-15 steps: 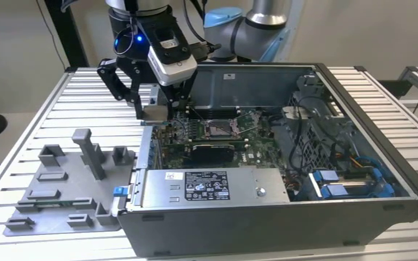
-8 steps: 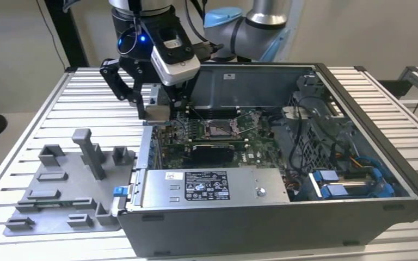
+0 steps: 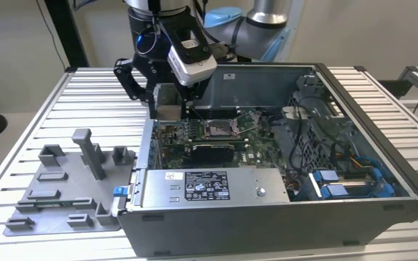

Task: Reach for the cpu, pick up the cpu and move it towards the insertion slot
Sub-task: 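Pick up the cpu and move it towards the insertion slot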

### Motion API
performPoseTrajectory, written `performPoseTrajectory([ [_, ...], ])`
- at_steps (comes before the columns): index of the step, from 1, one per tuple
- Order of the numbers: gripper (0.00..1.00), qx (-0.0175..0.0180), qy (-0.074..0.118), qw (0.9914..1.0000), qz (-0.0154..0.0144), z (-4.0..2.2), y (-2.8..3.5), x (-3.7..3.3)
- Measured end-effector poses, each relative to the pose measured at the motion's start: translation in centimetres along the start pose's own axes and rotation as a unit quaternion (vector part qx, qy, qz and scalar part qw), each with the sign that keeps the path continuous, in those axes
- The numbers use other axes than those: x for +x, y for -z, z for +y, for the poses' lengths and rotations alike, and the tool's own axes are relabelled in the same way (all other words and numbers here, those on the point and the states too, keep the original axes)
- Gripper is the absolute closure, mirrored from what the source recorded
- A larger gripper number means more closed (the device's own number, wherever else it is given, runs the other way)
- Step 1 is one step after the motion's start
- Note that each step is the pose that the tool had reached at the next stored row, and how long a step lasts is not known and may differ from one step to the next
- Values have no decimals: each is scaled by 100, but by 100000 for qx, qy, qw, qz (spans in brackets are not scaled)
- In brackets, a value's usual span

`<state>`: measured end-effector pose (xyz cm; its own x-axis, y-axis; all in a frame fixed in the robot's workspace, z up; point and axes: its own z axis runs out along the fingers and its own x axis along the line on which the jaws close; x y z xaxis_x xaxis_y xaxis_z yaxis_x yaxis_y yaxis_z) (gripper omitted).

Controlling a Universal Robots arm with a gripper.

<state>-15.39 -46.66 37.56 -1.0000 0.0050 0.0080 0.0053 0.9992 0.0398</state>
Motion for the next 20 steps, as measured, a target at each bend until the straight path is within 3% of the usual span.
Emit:
performPoseTrajectory([
  [20,100,2,-3,100000,-2,0,3,-433],
])
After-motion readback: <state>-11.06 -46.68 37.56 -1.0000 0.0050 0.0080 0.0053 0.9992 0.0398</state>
